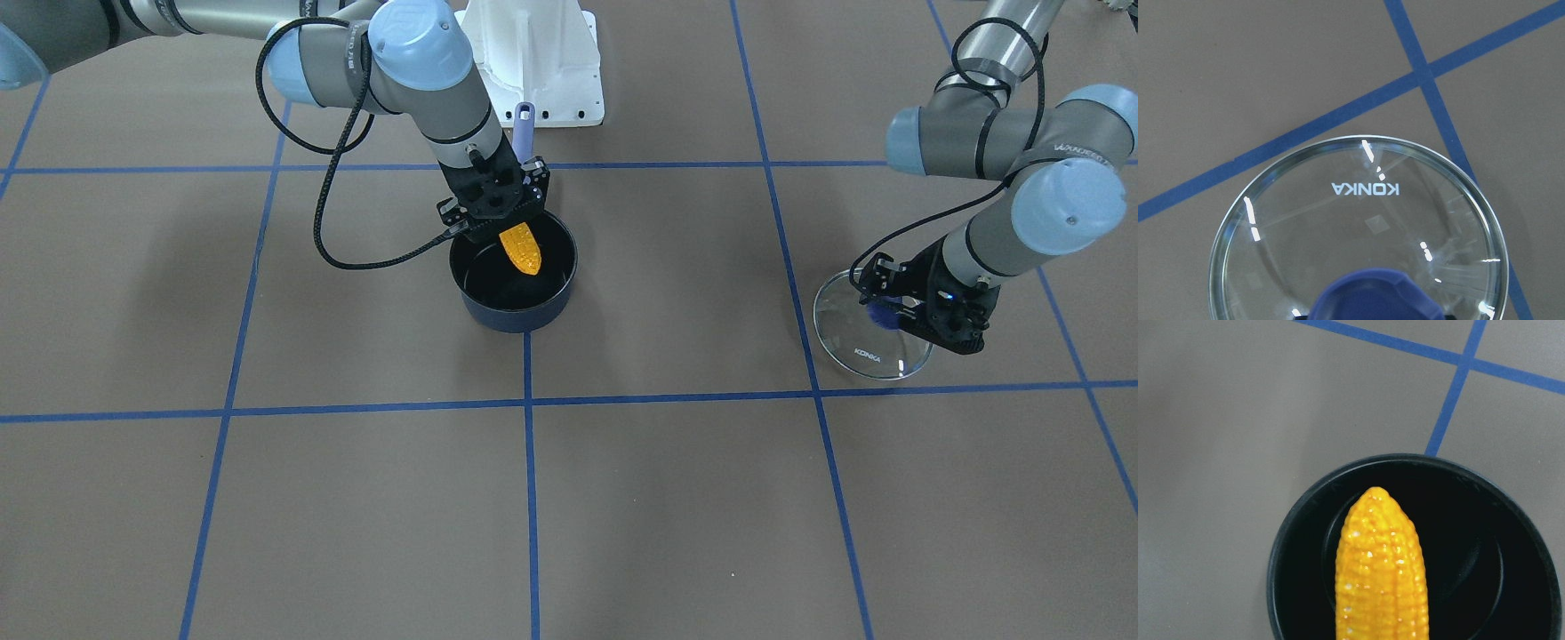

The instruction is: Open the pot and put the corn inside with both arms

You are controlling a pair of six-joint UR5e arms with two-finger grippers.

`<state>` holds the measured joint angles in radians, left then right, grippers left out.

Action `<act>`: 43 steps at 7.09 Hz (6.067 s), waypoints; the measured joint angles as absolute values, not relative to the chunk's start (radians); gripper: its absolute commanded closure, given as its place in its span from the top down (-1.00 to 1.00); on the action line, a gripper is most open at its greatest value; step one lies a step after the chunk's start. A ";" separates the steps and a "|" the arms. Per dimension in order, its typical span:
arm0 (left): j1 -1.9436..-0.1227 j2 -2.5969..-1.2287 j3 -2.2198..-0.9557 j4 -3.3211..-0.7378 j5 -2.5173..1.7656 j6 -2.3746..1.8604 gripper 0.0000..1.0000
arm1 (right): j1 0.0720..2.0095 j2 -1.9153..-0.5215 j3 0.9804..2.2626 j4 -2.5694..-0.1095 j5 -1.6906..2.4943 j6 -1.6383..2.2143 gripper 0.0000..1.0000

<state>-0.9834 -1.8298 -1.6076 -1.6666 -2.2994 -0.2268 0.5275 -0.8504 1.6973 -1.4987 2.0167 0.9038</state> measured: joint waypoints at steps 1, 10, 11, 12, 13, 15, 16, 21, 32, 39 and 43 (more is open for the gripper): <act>-0.983 -1.830 -1.607 -1.666 -2.299 -0.227 0.29 | 0.527 -0.852 1.698 -1.491 2.012 0.906 1.00; -1.077 -1.808 -1.674 -1.669 -2.298 -0.218 0.97 | 0.618 -0.912 1.703 -1.469 2.019 0.898 1.00; -1.121 -1.798 -1.682 -1.668 -2.297 -0.215 0.98 | 0.644 -0.933 1.703 -1.470 2.020 0.884 1.00; -1.163 -1.788 -1.690 -1.668 -2.297 -0.207 0.98 | 0.663 -0.946 1.704 -1.469 2.017 0.872 1.00; -1.205 -1.773 -1.699 -1.668 -2.297 -0.194 0.98 | 0.672 -0.954 1.705 -1.466 2.015 0.866 1.00; -1.289 -1.717 -1.729 -1.670 -2.297 -0.171 0.98 | 0.690 -0.958 1.707 -1.458 2.014 0.864 1.00; -1.311 -1.675 -1.759 -1.670 -2.298 -0.165 0.98 | 0.701 -0.961 1.707 -1.445 2.015 0.864 1.00; -1.347 -1.584 -1.839 -1.671 -2.298 -0.164 0.98 | 0.835 -0.988 1.713 -1.398 2.104 0.866 1.00; -1.409 -1.500 -1.821 -1.730 -2.299 -0.063 0.98 | 1.271 -1.420 1.706 -1.401 2.259 0.493 1.00; -1.412 -1.494 -1.821 -1.732 -2.325 -0.069 0.98 | 1.487 -1.521 1.532 -1.415 2.362 0.111 1.00; -1.411 -1.482 -1.820 -1.729 -2.333 -0.074 0.98 | 1.496 -1.520 1.524 -1.410 2.350 0.094 1.00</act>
